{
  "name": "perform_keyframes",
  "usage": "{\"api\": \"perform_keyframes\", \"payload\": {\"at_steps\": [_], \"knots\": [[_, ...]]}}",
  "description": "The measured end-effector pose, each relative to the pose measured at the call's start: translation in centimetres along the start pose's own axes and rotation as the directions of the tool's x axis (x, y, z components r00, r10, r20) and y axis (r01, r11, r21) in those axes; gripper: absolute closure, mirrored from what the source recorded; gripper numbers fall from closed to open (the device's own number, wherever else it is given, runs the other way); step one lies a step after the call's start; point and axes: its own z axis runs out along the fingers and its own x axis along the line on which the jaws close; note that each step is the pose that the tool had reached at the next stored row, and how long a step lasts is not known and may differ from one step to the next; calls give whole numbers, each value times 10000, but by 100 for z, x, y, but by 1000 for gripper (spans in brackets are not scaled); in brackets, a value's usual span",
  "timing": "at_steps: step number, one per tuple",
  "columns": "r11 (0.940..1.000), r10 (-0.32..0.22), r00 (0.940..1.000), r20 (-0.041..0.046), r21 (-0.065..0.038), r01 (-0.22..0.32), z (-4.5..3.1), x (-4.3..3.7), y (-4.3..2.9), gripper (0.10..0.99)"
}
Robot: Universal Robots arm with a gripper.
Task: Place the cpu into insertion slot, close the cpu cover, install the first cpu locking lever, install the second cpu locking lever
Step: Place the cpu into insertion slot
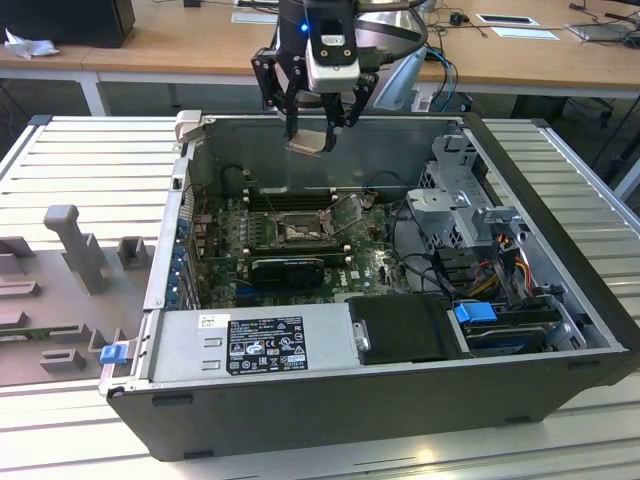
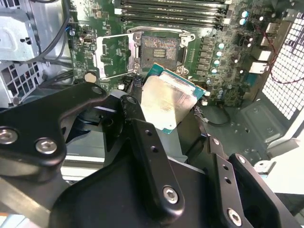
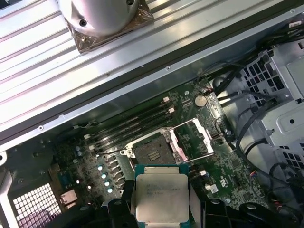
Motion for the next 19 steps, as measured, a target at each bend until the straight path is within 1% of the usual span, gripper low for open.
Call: {"api": "perform_keyframes", "payload": {"at_steps": [6, 10, 19], "knots": [[9995, 322, 9995, 29, -6, -322, 9, 0, -1, 545], [9981, 611, 9981, 54, -13, -611, 15, 0, -1, 545], [9947, 1024, 9947, 91, -24, -1023, 22, 0, -2, 545]]}}
